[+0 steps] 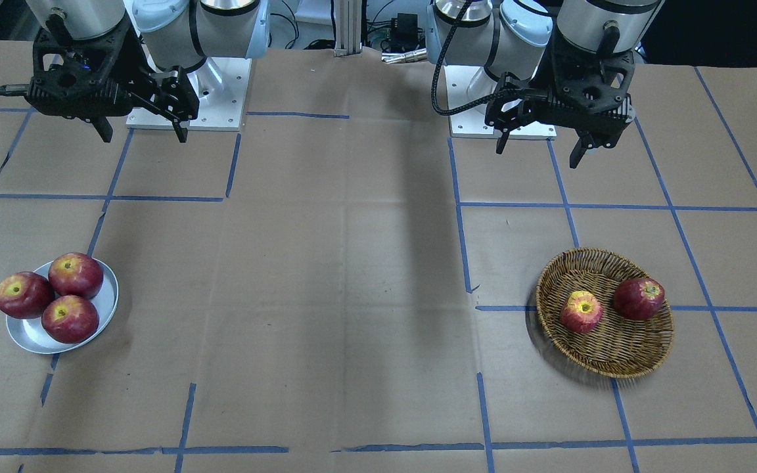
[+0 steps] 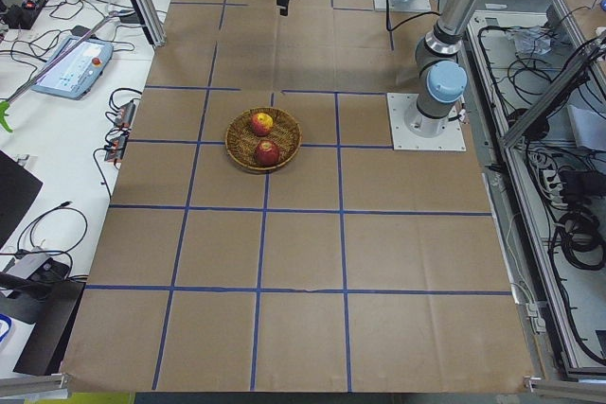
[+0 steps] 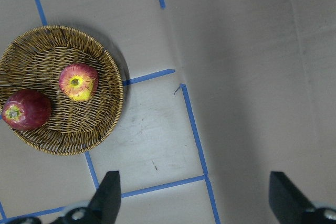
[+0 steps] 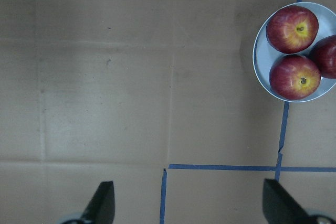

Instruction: Transfer apple from basket to plate

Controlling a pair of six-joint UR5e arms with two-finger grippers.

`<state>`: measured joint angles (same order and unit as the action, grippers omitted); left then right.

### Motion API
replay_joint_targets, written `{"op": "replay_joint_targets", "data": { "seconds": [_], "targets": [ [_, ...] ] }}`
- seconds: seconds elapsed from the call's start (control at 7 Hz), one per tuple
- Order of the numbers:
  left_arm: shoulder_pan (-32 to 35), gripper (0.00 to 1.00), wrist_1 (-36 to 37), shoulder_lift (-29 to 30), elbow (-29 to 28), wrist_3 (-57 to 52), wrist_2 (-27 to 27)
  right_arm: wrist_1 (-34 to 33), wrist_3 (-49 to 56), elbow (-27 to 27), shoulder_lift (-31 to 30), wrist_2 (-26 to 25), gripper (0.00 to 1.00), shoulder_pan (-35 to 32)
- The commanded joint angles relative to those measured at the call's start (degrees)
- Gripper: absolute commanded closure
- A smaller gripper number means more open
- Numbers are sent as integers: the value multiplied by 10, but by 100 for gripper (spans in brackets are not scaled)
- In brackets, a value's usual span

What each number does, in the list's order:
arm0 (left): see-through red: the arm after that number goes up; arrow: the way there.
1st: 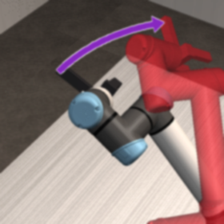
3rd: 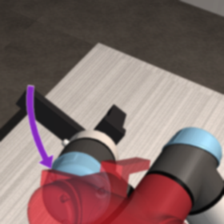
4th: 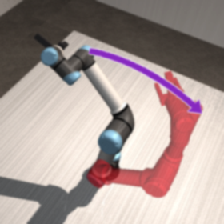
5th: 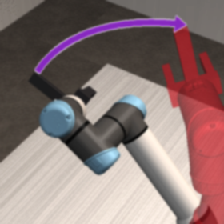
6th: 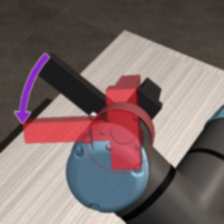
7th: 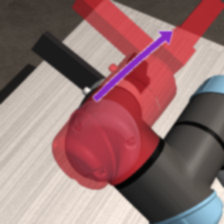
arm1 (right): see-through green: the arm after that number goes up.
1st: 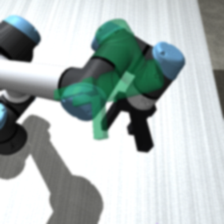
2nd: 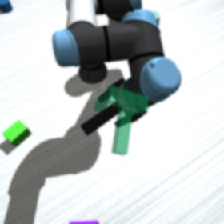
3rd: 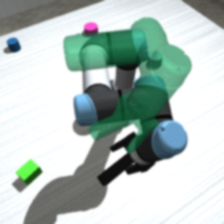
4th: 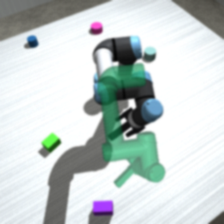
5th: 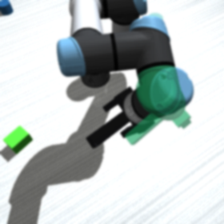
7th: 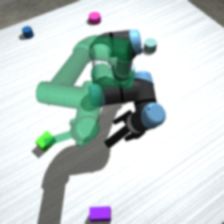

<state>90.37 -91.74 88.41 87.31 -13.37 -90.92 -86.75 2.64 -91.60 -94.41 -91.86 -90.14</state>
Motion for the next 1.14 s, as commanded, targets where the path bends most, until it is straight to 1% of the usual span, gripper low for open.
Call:
{"op": "replay_joint_targets", "data": {
  "seconds": [0.0, 0.29, 0.57, 0.71, 0.86, 1.0],
  "targets": [
    [1, 1, 0, 4, 8, 9, 6, 0, 0, 0, 0, 0, 0, 1],
    [1, 1, 9, -1, 17, 13, 4, 0, 0, 0, 0, 0, 0, 0],
    [-5, 1, 9, 11, 35, -7, 0, 0, 0, -1, -1, 0, 0, 1],
    [-32, 1, 23, 20, 58, -40, 2, 0, 0, -1, -1, 0, 0, 0],
    [-86, 1, 84, 33, 92, -113, 2, 0, 0, 0, 0, 0, 0, 1],
    [-123, 1, 136, 50, 123, -152, 0, 0, 0, 0, -1, 0, 0, 0]
  ]
}}
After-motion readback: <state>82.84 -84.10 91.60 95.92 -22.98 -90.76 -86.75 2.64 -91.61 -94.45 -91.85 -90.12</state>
